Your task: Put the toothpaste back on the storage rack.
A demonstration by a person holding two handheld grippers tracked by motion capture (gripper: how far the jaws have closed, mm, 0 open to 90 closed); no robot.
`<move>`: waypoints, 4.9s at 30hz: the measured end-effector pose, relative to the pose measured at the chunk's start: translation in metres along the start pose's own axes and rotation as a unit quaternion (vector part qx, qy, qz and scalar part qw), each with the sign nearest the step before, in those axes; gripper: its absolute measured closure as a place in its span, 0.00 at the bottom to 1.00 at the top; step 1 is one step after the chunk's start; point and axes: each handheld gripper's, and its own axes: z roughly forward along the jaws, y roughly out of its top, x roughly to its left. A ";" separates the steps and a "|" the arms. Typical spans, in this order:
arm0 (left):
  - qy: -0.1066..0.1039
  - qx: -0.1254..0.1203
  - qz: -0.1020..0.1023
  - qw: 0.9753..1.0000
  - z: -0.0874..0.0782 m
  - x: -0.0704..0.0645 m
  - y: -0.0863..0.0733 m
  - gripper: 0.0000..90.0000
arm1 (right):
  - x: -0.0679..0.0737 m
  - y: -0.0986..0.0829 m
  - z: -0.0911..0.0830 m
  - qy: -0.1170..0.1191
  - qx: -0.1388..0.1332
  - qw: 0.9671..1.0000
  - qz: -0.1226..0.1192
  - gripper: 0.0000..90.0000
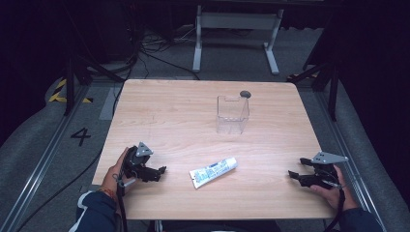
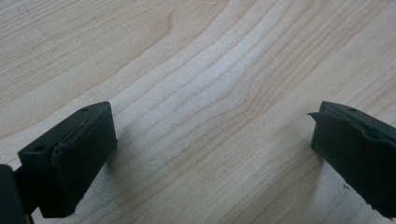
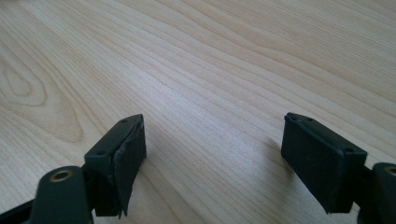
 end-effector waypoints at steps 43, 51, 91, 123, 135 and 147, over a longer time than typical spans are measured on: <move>-0.033 -0.001 0.029 0.999 -0.003 0.012 -0.004 0.00 | 0.024 0.071 0.005 0.070 0.053 0.990 -0.106 0.29; -0.033 -0.001 0.029 0.999 -0.003 0.012 -0.004 0.00 | 0.040 0.098 0.015 0.091 0.050 0.985 -0.141 0.31; -0.032 0.000 0.029 0.999 -0.003 0.012 -0.004 0.00 | 0.127 0.162 0.077 0.200 0.082 0.940 -0.265 0.32; -0.032 -0.001 0.028 0.999 -0.003 0.012 -0.004 0.00 | 0.180 0.178 0.126 0.227 0.153 0.898 -0.344 0.35; -0.032 -0.001 0.028 0.999 -0.003 0.012 -0.004 0.00 | 0.192 0.179 0.141 0.232 0.186 0.881 -0.369 0.35; -0.032 -0.001 0.029 0.999 -0.003 0.012 -0.004 0.00 | 0.204 0.181 0.151 0.244 0.202 0.871 -0.376 0.39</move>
